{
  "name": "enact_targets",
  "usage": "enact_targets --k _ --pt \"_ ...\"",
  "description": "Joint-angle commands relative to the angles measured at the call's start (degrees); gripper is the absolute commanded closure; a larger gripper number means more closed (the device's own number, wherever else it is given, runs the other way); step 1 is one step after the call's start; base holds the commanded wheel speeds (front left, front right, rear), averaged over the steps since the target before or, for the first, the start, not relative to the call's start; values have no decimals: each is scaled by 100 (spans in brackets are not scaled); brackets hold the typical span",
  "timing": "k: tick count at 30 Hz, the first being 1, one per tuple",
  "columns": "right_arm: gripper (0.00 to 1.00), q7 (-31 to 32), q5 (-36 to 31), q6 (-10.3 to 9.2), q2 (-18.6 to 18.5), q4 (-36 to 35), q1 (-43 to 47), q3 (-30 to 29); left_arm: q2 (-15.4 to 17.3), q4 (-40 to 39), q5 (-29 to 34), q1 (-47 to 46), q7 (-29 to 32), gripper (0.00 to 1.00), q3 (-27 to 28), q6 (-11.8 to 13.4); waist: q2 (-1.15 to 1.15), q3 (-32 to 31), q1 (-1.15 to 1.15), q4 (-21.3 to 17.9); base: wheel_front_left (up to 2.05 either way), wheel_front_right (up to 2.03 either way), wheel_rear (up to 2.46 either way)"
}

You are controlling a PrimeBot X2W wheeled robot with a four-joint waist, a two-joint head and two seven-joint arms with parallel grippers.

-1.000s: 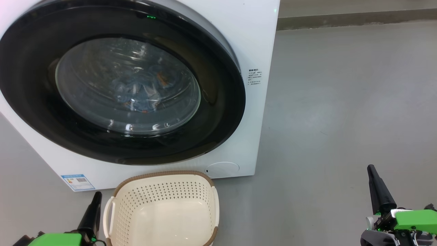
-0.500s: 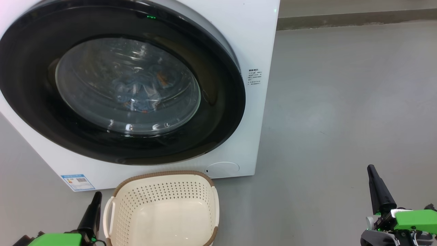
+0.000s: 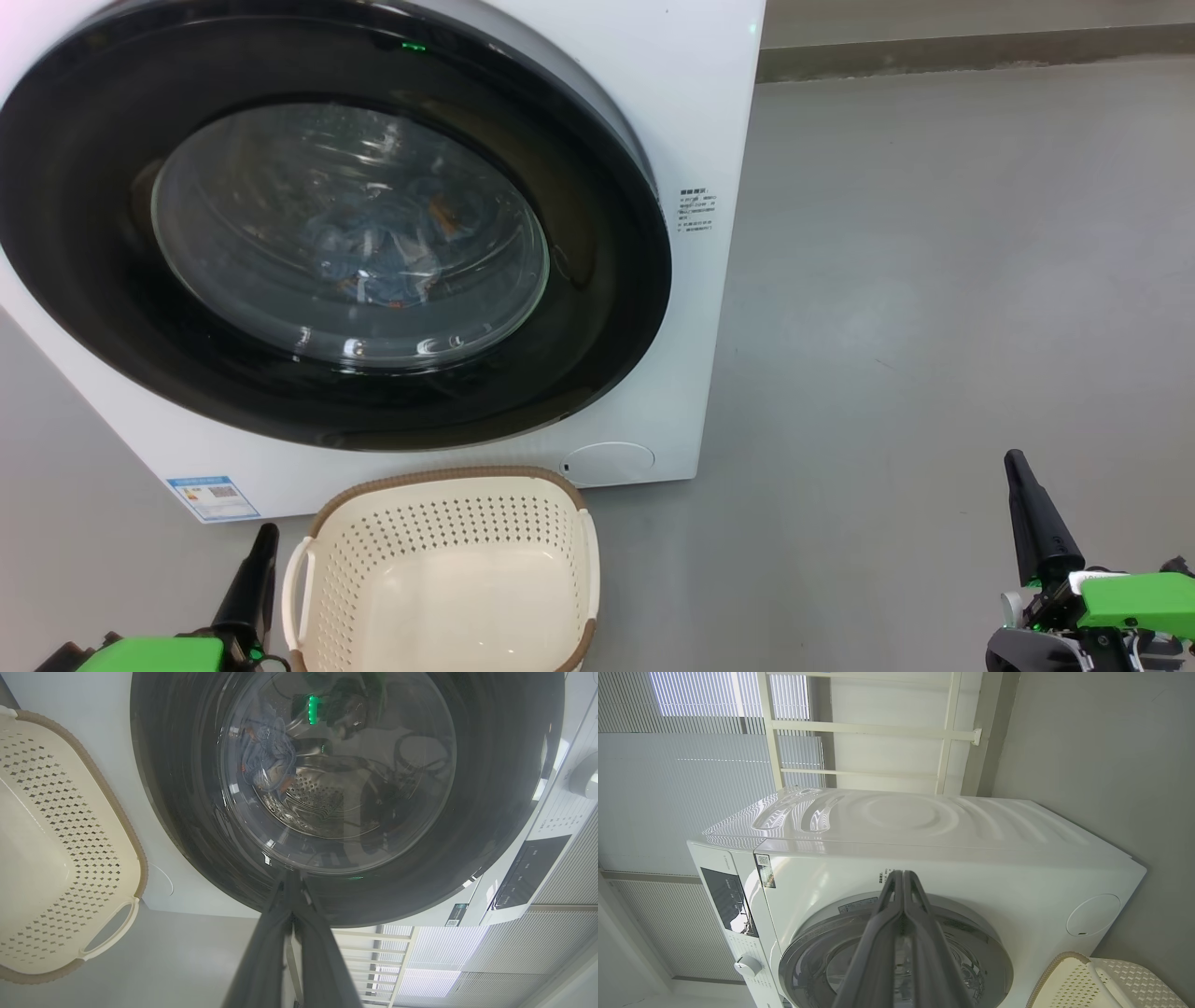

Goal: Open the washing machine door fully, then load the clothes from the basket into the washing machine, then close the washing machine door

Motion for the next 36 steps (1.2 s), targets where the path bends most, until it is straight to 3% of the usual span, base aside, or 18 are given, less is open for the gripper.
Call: enact_targets --k 1,36 --pt "100 42 41 7 -24 -171 -120 92 65 -100 -41 -242 39 100 201 -15 0 0 0 0 0 0 0" --pt "100 45 37 7 -21 -170 -121 88 65 -100 -44 -242 37 100 198 -15 0 0 0 0 0 0 0"
